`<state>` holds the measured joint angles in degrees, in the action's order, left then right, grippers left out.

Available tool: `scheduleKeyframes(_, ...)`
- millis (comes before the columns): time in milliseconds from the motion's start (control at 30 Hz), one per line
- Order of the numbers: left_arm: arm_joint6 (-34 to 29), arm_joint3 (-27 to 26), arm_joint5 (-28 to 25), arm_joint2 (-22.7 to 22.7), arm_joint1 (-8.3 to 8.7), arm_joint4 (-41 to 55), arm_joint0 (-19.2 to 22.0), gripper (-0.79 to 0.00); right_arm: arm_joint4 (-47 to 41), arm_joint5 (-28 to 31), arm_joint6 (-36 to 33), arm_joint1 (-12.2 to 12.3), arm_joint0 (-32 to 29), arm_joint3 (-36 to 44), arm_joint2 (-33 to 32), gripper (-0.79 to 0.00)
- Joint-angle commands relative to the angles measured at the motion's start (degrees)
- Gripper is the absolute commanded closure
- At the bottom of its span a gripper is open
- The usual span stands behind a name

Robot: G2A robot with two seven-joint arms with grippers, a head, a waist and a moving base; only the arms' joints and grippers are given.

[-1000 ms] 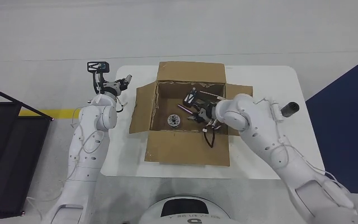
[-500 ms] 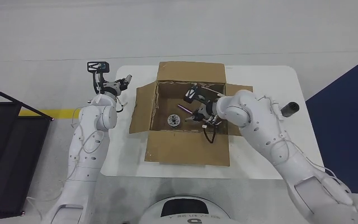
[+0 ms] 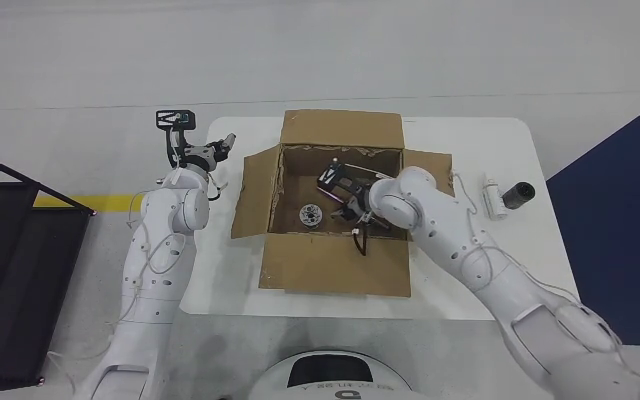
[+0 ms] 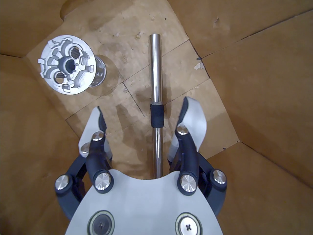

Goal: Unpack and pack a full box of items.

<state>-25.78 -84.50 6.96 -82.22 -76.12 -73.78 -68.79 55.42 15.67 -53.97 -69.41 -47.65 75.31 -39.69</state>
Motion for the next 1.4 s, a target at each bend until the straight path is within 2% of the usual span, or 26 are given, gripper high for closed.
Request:
scheduleKeyframes(0, 0.0, 0.0, 0.0, -0.02, 0.0, 0.01, 0.0, -0.785, 0.72, -1.24, -0.3, -0.63, 0.78, -1.21, 1.06, -0.268)
scheduleKeyframes(567, 0.0, 0.0, 0.0, -0.02, 0.0, 0.01, 0.0, -0.785, 1.83, -5.4, -4.04, -4.56, 4.86, -8.76, 5.14, -0.262)
scheduleKeyframes(867, 0.0, 0.0, 0.0, -0.02, 0.0, 0.01, 0.0, -0.785, 2.48, -6.2, -5.91, -5.32, 5.34, -10.6, 4.82, -0.209)
scheduleKeyframes(933, 0.0, 0.0, 0.0, -0.02, 0.0, 0.01, 0.0, -0.785, 2.6, -5.74, -6.56, -5.59, 5.52, -10.98, 5.12, -0.172)
scheduleKeyframes(967, 0.0, 0.0, 0.0, -0.02, 0.0, 0.01, 0.0, -0.785, 2.62, -5.6, -6.7, -5.72, 5.59, -11.17, 5.21, -0.065)
scheduleKeyframes(1000, 0.0, 0.0, 0.0, -0.02, 0.0, 0.01, 0.0, -0.785, 2.64, -5.47, -6.82, -5.85, 5.67, -11.36, 5.28, 0.0)
scheduleKeyframes(1200, 0.0, 0.0, 0.0, -0.02, 0.0, 0.01, 0.0, -0.785, 3.58, -5.41, -5.57, -5.84, 5.38, -10.09, 4.2, 0.0)
scheduleKeyframes(1367, 0.0, 0.0, 0.0, -0.02, 0.0, 0.01, 0.0, -0.785, 5.96, -5.92, -4.2, -3.75, 2.18, -3.68, -0.39, 0.0)
